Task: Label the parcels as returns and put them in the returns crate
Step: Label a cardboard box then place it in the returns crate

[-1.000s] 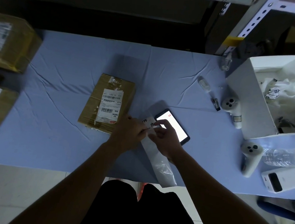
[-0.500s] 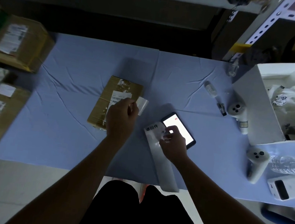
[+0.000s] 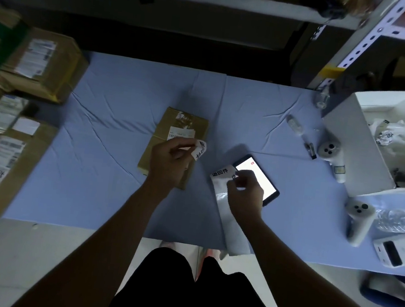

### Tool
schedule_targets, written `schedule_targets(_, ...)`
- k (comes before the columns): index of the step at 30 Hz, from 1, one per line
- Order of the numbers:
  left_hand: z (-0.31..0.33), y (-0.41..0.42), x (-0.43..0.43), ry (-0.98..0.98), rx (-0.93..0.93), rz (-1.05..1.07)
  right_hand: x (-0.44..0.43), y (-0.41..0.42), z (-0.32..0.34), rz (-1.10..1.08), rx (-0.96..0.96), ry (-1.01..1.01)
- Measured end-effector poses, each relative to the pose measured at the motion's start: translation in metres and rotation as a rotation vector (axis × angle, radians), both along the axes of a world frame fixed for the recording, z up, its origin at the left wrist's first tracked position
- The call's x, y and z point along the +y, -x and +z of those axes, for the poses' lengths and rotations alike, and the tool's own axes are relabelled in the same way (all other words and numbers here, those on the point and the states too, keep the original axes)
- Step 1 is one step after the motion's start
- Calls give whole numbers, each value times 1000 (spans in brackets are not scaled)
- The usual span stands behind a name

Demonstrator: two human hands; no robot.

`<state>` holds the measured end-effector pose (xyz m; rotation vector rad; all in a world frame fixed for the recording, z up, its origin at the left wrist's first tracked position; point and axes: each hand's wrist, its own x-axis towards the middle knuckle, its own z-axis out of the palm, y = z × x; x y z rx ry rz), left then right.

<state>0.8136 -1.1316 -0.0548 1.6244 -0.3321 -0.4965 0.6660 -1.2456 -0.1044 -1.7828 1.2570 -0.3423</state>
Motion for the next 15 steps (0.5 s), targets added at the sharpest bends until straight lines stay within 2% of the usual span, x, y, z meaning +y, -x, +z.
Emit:
schedule_targets(4,5,-8,14,45,143,-13,18,-43,47,-2,-375,-686)
schedule_targets(6,8,-14,22,61,168,-27,26,-59,60,-19,-488,-864)
schedule_targets(15,25,-41,62,102,241,-173,56,-80,75,-53,-624,-979)
